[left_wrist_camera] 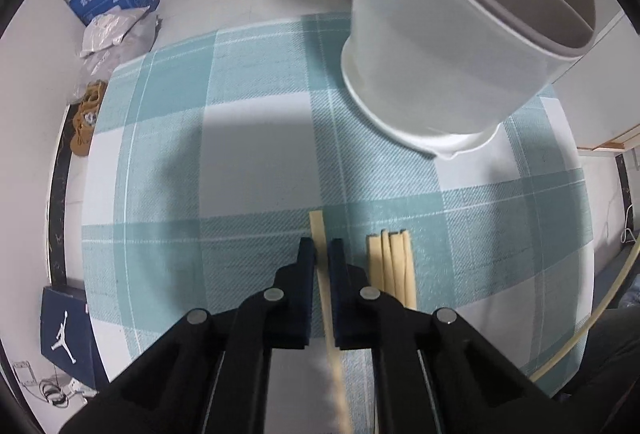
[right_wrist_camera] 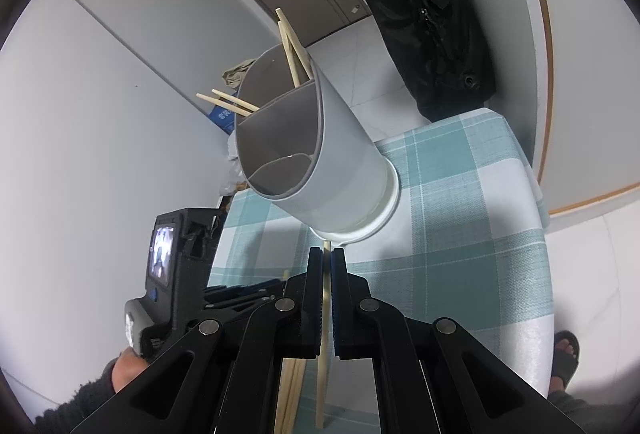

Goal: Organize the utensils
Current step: 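Grasp a chopstick with the left tool while the right tool holds its chopstick, then lift both held chopsticks and carry them over the utensil holder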

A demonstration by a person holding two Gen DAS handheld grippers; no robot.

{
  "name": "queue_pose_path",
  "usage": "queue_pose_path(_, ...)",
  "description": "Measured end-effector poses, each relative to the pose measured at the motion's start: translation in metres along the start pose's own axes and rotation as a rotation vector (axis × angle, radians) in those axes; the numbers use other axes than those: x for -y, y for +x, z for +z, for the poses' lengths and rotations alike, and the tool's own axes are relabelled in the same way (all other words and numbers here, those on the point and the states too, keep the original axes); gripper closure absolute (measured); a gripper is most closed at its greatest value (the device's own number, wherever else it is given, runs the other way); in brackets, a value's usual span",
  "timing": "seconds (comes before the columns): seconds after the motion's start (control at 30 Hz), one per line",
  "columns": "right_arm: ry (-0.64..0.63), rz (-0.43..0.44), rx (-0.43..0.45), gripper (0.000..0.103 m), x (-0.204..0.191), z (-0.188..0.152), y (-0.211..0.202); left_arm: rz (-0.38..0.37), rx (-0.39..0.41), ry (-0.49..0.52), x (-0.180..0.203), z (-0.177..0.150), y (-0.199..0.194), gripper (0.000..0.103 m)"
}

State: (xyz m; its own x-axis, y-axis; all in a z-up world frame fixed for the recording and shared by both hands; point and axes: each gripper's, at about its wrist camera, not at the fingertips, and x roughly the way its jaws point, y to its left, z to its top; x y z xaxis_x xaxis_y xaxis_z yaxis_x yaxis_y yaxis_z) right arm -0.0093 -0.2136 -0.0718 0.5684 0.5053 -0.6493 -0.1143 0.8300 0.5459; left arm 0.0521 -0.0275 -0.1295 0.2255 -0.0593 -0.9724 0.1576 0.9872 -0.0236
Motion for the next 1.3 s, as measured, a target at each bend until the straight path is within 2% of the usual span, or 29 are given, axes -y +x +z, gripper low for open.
queue_pose_path(0.17, -0.028, -0.022, 0.015, 0.100, -0.004, -0.002, -0.002, -0.032, 0.083, -0.052, -0.010, -0.002, -0.014, 0.101)
queue_pose_path(0.4, -0.069, -0.017, 0.047, 0.100, -0.015, -0.005, -0.008, -0.054, 0.291, -0.073, -0.024, -0.025, -0.072, 0.101)
queue_pose_path(0.67, -0.197, -0.024, 0.107, 0.100, -0.047, -0.021, -0.020, -0.104, 0.410, -0.080, -0.034, -0.050, -0.112, 0.101)
queue_pose_path(0.87, -0.253, -0.050, 0.138, 0.100, -0.064, -0.026, -0.027, -0.127, 0.471, -0.067, -0.034, -0.049, -0.119, 0.101)
queue_pose_path(1.07, -0.302, -0.078, 0.170, 0.100, -0.079, -0.031, -0.034, -0.145, 0.481, -0.041, -0.030, -0.050, -0.130, 0.101)
queue_pose_path(1.3, -0.314, -0.067, 0.197, 0.101, -0.089, -0.026, -0.041, -0.167, 0.528, -0.012, -0.023, -0.046, -0.152, 0.101)
